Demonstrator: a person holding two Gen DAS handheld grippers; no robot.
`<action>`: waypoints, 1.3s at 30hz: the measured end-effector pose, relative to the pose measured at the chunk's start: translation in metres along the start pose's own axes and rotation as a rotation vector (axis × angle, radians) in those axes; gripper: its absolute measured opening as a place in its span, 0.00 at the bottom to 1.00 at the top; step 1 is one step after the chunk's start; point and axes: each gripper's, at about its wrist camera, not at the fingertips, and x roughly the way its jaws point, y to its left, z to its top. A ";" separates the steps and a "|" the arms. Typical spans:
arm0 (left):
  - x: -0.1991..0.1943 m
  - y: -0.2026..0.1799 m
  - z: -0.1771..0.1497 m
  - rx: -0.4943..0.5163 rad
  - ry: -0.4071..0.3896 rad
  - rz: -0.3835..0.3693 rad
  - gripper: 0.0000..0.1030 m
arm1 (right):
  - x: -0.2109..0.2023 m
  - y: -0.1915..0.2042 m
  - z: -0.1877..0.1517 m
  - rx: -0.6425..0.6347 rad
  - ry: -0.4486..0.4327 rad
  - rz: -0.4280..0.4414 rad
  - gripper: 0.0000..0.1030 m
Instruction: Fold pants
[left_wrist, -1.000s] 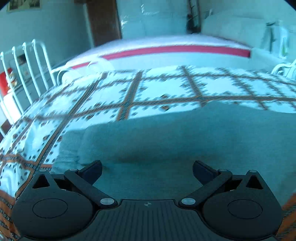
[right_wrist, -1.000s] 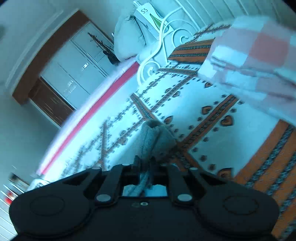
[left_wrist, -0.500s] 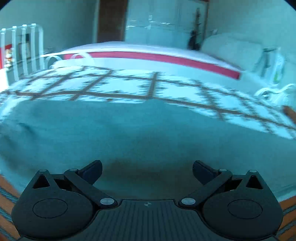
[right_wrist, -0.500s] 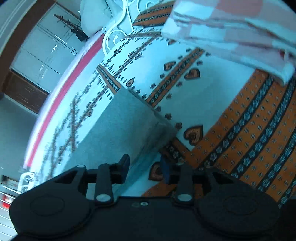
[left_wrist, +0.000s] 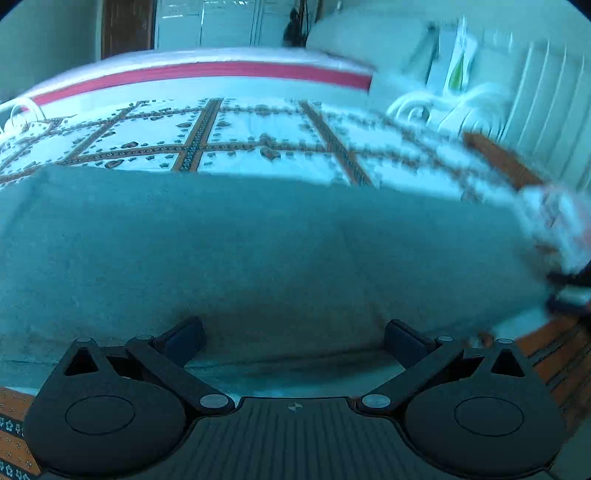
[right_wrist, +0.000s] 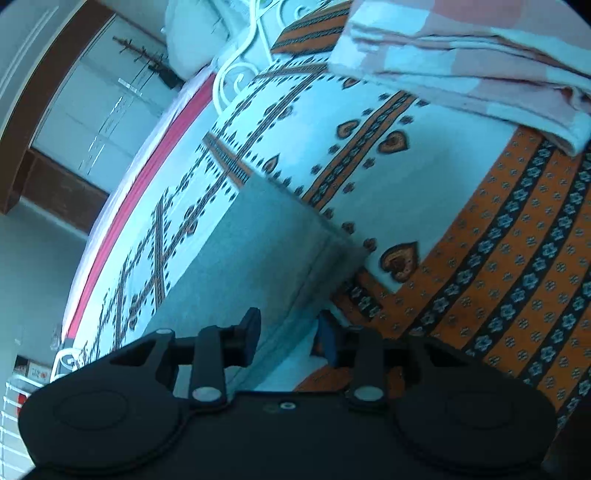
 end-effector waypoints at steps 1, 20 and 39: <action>0.000 -0.006 -0.001 0.011 -0.012 0.019 1.00 | -0.001 -0.003 0.001 0.011 -0.001 0.004 0.27; 0.007 -0.007 -0.002 -0.051 -0.031 0.110 1.00 | 0.010 -0.016 0.009 0.049 -0.009 0.044 0.26; -0.019 0.042 0.013 -0.010 -0.112 0.098 1.00 | -0.010 0.053 0.003 -0.218 -0.141 0.068 0.04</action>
